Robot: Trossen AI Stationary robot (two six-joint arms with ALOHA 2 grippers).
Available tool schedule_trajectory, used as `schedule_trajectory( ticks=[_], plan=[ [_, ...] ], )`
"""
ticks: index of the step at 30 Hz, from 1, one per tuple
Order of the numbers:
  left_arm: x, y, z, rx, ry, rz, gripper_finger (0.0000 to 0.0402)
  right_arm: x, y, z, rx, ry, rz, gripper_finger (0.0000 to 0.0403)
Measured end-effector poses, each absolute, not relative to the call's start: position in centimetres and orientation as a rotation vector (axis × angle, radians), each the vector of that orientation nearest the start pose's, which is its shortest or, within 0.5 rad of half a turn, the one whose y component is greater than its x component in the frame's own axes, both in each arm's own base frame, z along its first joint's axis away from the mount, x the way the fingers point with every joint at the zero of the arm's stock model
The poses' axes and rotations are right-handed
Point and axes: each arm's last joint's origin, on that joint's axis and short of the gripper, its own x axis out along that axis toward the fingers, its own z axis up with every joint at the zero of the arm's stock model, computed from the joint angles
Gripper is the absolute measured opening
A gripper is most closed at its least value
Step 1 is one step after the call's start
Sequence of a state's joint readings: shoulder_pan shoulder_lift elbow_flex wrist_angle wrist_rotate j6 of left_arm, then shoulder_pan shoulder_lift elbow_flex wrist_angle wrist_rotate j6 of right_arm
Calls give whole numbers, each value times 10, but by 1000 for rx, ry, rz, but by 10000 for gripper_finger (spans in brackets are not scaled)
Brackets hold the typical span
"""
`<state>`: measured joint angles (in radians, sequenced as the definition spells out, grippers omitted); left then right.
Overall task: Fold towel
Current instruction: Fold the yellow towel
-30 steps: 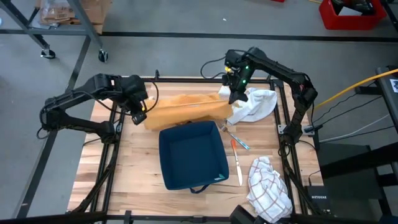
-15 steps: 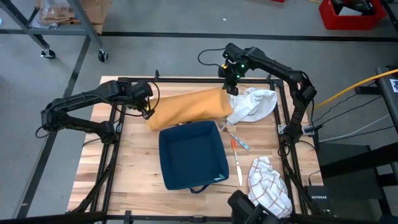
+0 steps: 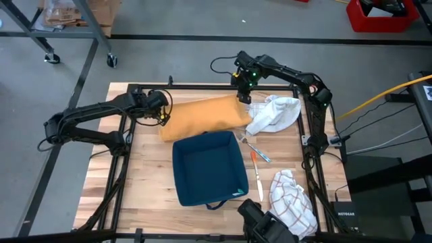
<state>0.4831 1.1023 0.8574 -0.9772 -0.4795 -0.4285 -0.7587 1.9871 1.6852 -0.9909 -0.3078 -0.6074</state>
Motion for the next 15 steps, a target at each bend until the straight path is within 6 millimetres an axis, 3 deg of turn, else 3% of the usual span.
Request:
schedule_trajectory(
  ticks=[9,15],
  plan=[
    [154,120,218,-285,937,1212,0,309,-286,215,36,1215,-119,1],
    [146,139,214,-274,860,1290,0,314,-298,220,-74,1168,-234,1]
  ],
)
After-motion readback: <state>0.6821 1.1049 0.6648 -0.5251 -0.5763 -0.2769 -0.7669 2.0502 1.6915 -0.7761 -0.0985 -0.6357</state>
